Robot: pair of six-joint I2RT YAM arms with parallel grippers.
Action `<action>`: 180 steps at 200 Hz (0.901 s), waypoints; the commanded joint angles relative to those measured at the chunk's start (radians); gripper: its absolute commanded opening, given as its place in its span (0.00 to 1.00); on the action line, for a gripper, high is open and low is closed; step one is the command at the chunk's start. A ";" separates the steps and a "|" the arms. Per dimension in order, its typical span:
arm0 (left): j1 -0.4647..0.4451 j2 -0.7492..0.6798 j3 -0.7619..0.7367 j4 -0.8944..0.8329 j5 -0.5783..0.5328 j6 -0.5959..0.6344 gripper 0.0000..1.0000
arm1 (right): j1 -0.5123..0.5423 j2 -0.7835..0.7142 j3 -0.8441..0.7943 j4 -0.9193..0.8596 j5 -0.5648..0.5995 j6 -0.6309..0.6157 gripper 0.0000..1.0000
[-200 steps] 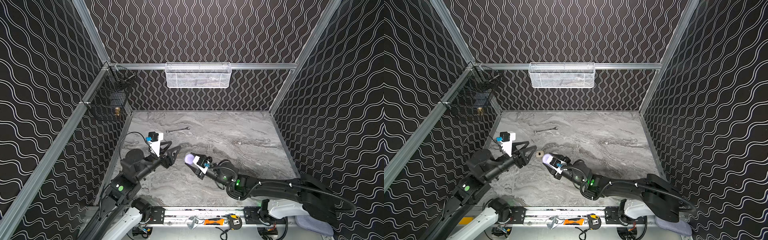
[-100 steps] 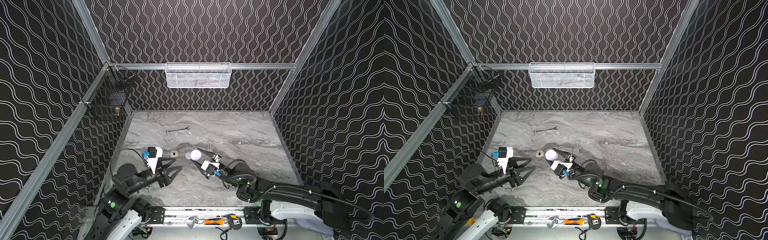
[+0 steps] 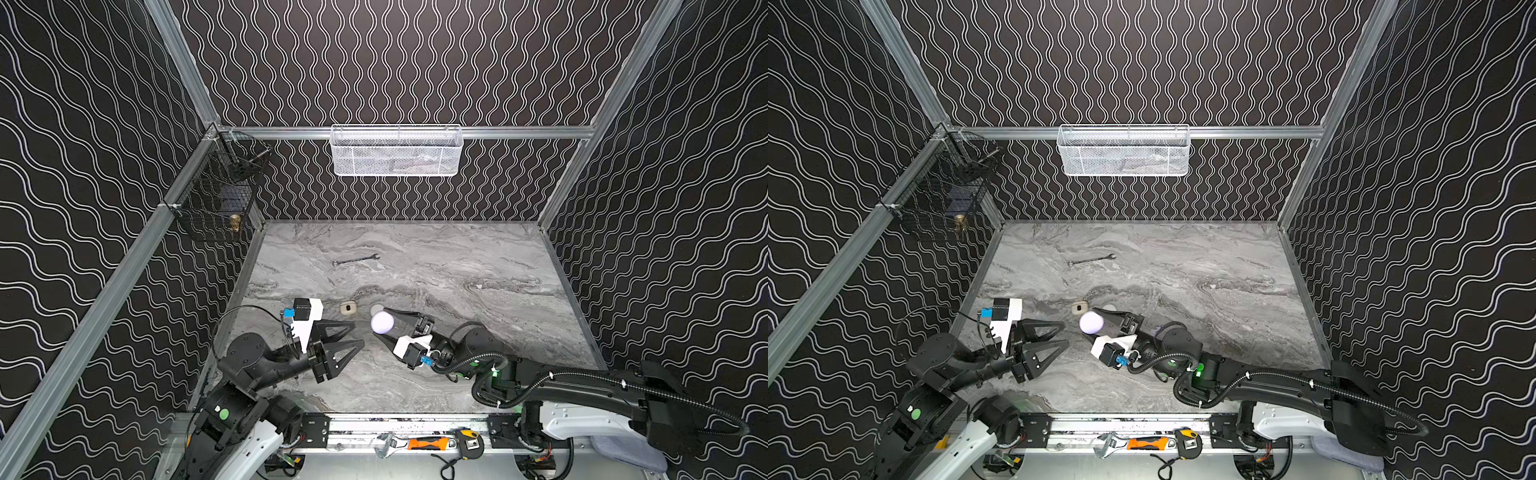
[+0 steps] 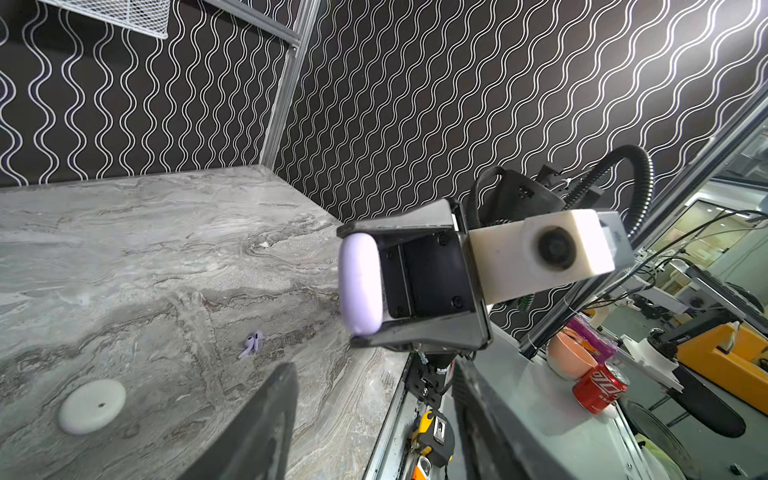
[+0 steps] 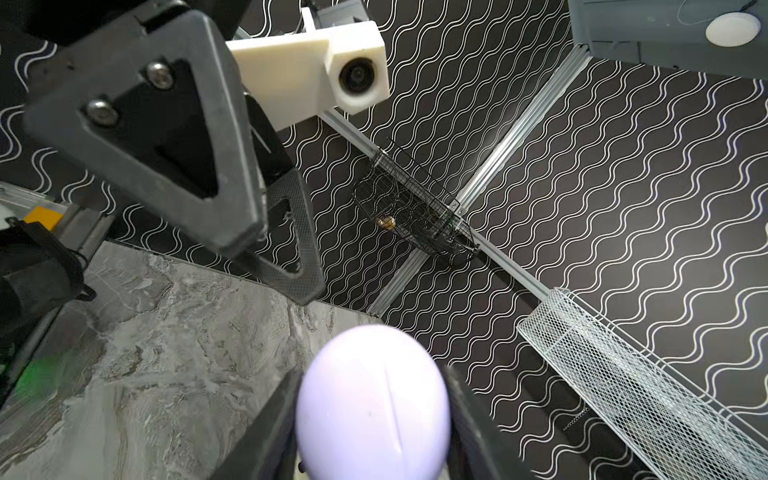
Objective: Insert the wireless bluetooth earbuds into the charging case
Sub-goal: 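Close the left gripper on the purple case held by the right gripper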
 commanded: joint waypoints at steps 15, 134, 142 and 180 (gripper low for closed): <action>0.001 0.035 0.013 0.036 0.020 -0.012 0.58 | 0.018 0.004 0.025 0.005 -0.001 -0.038 0.29; 0.001 0.066 -0.013 0.122 0.051 -0.063 0.50 | 0.049 0.076 0.111 -0.011 0.013 -0.090 0.29; 0.001 0.076 -0.007 0.110 0.055 -0.052 0.49 | 0.050 0.078 0.118 -0.015 0.015 -0.090 0.28; 0.000 0.079 0.000 0.093 0.042 -0.033 0.48 | 0.061 0.085 0.121 -0.012 0.019 -0.114 0.28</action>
